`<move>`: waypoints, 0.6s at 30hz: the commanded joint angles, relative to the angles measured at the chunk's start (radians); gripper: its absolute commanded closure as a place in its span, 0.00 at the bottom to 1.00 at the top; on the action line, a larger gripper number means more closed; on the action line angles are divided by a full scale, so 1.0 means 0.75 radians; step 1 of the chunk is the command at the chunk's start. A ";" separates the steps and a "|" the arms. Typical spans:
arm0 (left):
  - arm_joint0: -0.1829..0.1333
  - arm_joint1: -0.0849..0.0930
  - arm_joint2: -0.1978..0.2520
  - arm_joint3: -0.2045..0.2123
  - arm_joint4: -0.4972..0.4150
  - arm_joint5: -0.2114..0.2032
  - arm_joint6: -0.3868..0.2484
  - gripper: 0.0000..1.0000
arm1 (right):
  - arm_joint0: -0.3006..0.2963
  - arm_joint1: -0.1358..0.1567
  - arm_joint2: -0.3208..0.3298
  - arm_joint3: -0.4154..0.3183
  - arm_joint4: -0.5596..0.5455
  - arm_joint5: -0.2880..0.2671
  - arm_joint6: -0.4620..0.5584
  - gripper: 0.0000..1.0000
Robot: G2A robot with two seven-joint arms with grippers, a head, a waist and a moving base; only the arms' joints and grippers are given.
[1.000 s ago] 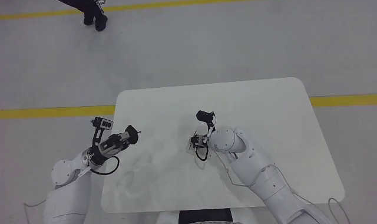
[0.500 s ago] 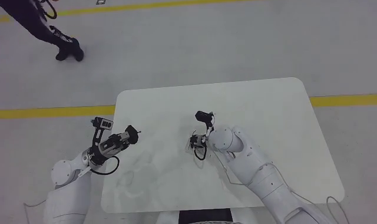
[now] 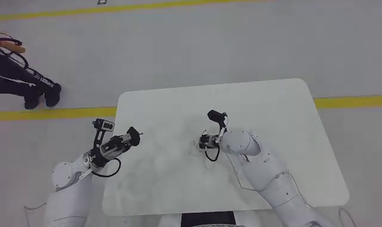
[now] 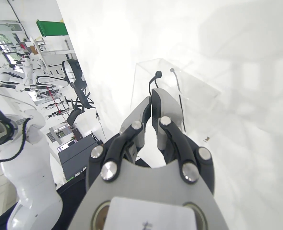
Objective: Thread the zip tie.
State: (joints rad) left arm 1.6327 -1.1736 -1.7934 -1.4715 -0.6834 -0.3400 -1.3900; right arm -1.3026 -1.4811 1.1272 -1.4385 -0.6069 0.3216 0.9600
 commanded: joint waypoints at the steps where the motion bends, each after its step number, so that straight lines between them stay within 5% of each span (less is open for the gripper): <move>1: 0.000 0.000 0.000 0.000 0.000 0.000 0.000 1.00 | -0.027 0.009 0.044 -0.045 0.054 -0.036 0.007 1.00; 9: 0.000 0.000 0.000 0.000 0.000 0.000 0.000 1.00 | -0.124 0.033 0.182 -0.167 0.401 -0.333 -0.015 1.00; 13: 0.000 0.000 0.000 0.000 0.000 0.000 0.000 1.00 | -0.120 0.035 0.176 -0.125 0.552 -0.488 -0.030 1.00; 18: 0.000 0.000 0.000 0.000 0.000 0.000 0.000 1.00 | -0.053 0.033 0.126 -0.049 0.652 -0.556 -0.019 1.00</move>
State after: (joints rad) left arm 1.6327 -1.1736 -1.7934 -1.4715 -0.6834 -0.3400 -1.3900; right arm -1.3530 -1.4561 1.2287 -1.4868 -0.1299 -0.0877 0.9452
